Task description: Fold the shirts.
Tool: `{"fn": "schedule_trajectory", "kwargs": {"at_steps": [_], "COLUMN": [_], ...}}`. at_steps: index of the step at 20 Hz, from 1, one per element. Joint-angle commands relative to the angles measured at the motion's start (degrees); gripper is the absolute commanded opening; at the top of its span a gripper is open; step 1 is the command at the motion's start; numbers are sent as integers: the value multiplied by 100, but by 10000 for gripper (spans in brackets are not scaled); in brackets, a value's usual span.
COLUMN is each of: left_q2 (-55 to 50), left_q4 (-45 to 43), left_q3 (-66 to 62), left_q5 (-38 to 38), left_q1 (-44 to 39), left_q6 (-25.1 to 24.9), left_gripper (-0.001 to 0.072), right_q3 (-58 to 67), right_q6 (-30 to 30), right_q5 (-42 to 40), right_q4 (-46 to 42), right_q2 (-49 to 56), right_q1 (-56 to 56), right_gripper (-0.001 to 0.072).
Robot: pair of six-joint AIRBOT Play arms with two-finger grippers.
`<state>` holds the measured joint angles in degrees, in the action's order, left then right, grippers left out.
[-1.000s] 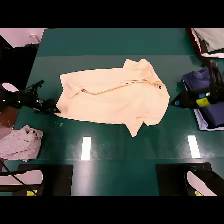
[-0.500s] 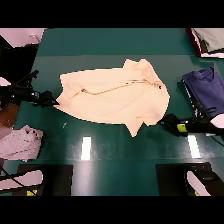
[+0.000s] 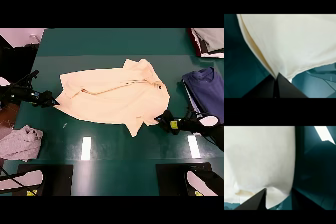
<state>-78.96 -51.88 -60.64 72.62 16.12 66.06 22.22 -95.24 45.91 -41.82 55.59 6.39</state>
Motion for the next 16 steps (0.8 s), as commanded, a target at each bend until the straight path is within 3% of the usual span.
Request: {"fn": "schedule_trajectory", "kwargs": {"at_steps": [1, 2, 3, 8, 11, 16], "left_q2": [4, 7, 20, 573, 1045, 1611], "left_q4": [4, 7, 13, 42, 48, 455], "left_q3": [-7, -7, -11, -935, -2081, -3974], "left_q5": [4, 22, 57, -17, -28, -317], "left_q1": [-2, -2, -2, 17, 15, 15], "left_q6": [-4, -2, -2, 286, 417, 868], "left_gripper": [22, 22, 22, 21, 22, 22], "right_q3": [0, 44, 140, 1624, 3115, 5840], "right_q6": [210, 334, 472, 737, 719, 831], "right_q5": [-229, -223, -179, 428, 846, 1668], "right_q4": [177, 166, 168, -289, -743, -791], "right_q2": [304, 313, 299, -522, -1023, -1132], "right_q1": [-74, -151, -216, 63, 625, 1475], "right_gripper": [198, 60, 16, 14, 13, 13]}}
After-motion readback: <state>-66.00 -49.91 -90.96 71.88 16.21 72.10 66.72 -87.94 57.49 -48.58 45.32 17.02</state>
